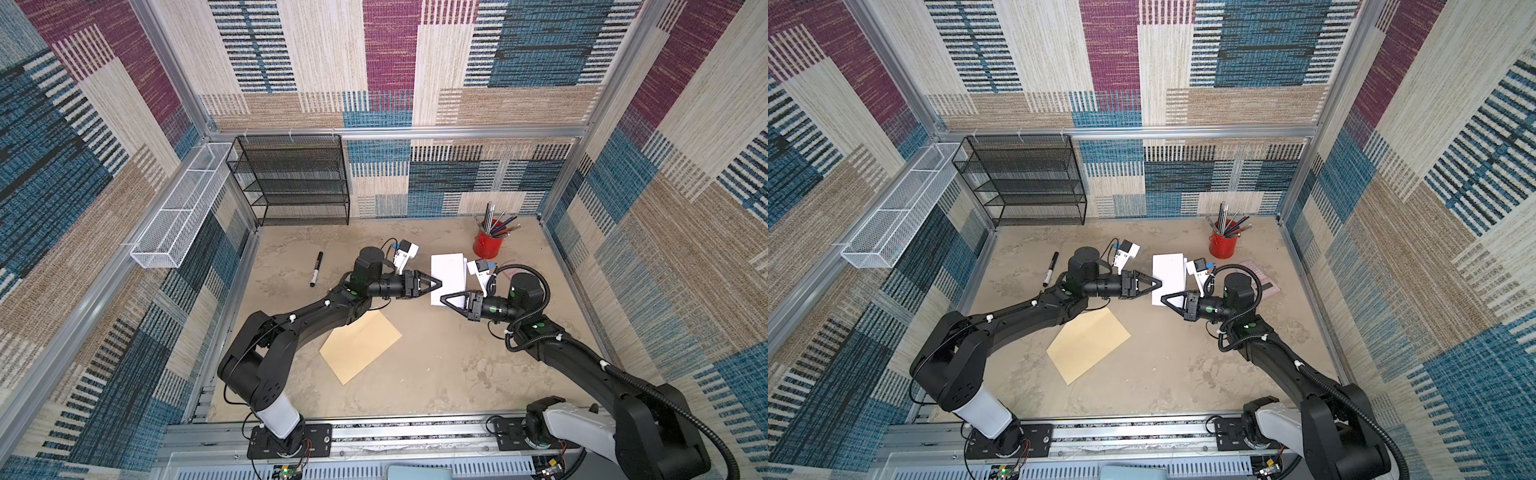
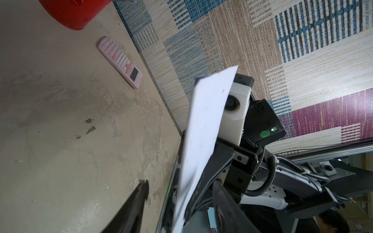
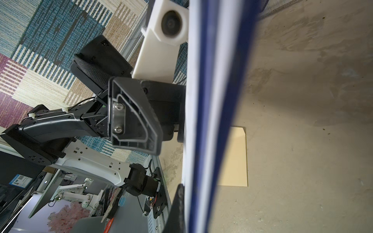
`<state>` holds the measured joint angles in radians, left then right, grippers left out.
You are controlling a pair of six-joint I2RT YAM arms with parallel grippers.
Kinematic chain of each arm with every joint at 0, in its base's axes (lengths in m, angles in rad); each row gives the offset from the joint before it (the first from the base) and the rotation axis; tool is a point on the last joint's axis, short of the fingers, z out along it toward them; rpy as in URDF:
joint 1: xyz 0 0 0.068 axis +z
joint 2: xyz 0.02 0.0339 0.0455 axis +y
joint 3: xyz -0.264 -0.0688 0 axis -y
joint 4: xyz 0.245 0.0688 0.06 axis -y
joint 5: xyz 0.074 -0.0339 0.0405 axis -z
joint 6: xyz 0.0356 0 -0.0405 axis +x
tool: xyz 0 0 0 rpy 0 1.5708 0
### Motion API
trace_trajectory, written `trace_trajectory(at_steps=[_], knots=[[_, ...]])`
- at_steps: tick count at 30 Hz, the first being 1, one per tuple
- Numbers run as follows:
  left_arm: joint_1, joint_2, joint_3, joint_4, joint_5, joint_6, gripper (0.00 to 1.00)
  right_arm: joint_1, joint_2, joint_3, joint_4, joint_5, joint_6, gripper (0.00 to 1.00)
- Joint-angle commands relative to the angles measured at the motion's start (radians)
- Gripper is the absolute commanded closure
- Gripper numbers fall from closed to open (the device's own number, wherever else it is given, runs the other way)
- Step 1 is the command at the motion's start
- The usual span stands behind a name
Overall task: Fold the letter paper in half and place it into the envelope
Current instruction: Pick up the letter paper from the center of the board.
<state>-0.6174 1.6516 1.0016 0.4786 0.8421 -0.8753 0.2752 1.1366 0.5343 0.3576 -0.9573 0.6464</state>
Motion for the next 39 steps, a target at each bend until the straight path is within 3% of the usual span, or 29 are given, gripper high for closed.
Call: trace_trajectory(at_steps=[1,10,13,17,19,24,26,28,33,34,36,39], knots=[[0.002,-0.017,-0.043,0.078,0.017,0.018,0.63,0.001,-0.002,0.007,0.016,0.006,0.010,1.00],[-0.012,-0.036,-0.080,0.099,0.031,0.042,0.67,0.002,0.017,0.016,0.038,0.001,0.026,1.00],[-0.014,-0.036,-0.085,0.091,0.032,0.054,0.74,0.000,0.019,0.016,0.041,-0.002,0.029,1.00],[-0.016,-0.036,-0.092,0.091,0.030,0.058,0.96,0.000,0.017,0.012,0.041,-0.002,0.031,1.00],[-0.017,-0.036,-0.092,0.088,0.030,0.060,1.00,0.002,0.015,0.012,0.042,-0.003,0.033,1.00],[-0.016,-0.034,-0.092,0.094,0.034,0.056,0.90,0.001,0.011,0.009,0.041,-0.006,0.036,1.00],[-0.016,-0.033,-0.092,0.103,0.029,0.049,0.76,0.002,0.009,0.006,0.039,-0.011,0.035,1.00],[-0.014,-0.028,-0.091,0.121,0.029,0.037,0.69,0.002,0.004,0.003,0.035,-0.015,0.036,1.00],[-0.002,-0.019,-0.074,0.123,0.028,0.023,0.65,0.003,-0.009,-0.009,0.026,-0.025,0.035,1.00],[0.000,-0.017,-0.072,0.123,0.028,0.018,0.72,0.004,-0.011,-0.012,0.024,-0.029,0.034,1.00],[0.004,-0.017,-0.066,0.123,0.026,0.018,0.98,0.005,-0.019,-0.019,0.017,-0.028,0.030,1.00],[0.008,-0.018,-0.058,0.123,0.022,0.019,0.99,0.007,-0.028,-0.026,0.004,-0.030,0.024,1.00]])
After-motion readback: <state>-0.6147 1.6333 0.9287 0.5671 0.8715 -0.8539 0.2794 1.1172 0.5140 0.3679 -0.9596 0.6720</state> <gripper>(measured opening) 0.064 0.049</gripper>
